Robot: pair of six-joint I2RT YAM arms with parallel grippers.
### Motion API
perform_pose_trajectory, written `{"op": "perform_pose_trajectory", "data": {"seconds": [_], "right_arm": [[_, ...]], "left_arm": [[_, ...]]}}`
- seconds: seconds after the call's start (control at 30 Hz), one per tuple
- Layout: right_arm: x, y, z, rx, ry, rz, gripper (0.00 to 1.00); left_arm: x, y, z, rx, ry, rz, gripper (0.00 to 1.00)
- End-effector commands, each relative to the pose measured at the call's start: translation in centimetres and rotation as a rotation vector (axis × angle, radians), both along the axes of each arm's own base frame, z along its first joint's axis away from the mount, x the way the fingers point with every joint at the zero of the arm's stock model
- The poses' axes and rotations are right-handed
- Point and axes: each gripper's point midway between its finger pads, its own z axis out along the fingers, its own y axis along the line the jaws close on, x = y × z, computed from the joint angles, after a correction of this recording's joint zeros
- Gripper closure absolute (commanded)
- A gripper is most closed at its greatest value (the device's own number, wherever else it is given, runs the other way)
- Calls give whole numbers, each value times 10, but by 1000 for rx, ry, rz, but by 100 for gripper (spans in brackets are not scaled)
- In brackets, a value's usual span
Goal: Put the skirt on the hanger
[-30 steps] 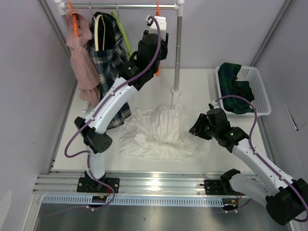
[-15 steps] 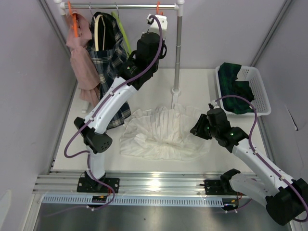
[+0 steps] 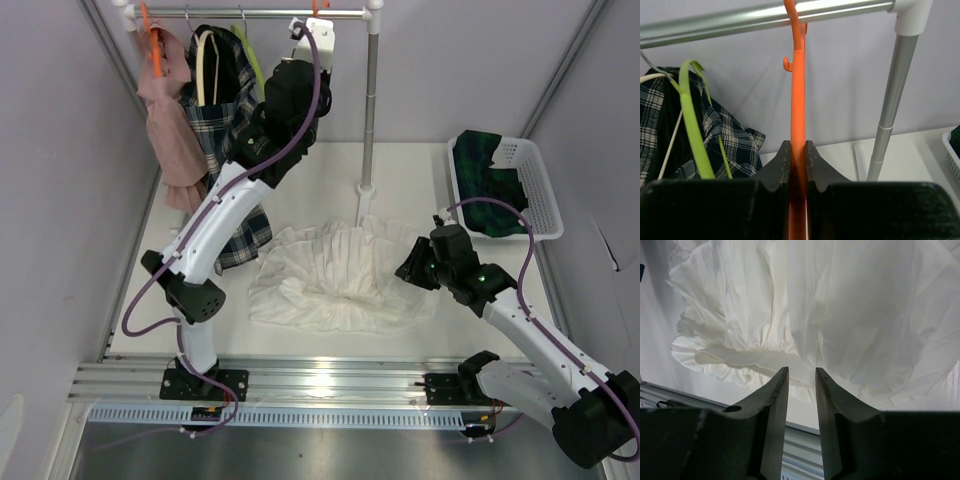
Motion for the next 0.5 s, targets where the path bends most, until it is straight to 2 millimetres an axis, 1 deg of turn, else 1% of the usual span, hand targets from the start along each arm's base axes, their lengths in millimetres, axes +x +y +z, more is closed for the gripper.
{"op": "perform_pose_trajectory", "data": {"seconds": [0.0, 0.07, 0.1, 0.17, 0.2, 0.37, 0.4, 0.43, 0.47], "right_arm": [[6, 3, 16, 19, -48, 14, 67], [6, 3, 16, 20, -50, 14, 67], [6, 3, 16, 18, -49, 15, 67], [6, 3, 16, 20, -51, 14, 67], [6, 4, 17, 22, -52, 16, 67], [7, 4, 18, 21, -54, 18, 67], [7, 3, 18, 18, -56, 15, 67], [7, 2, 17, 14, -56, 14, 67], [7, 1, 17, 11, -56, 12, 67]], "left_arm": [[-28, 27, 65, -93, -133, -6, 100], [-31, 25, 60, -88, -110, -29, 100], [-36, 27, 64, -97, -111, -38, 100], [-39, 23, 56, -93, -82, -67, 100], [-45, 25, 57, -97, -79, -80, 100], [-58, 21, 36, -79, -10, -151, 100], [-63, 22, 39, -86, -16, -162, 100], [-67, 23, 27, -75, 9, -174, 100], [-71, 24, 28, -79, 5, -186, 100]]}}
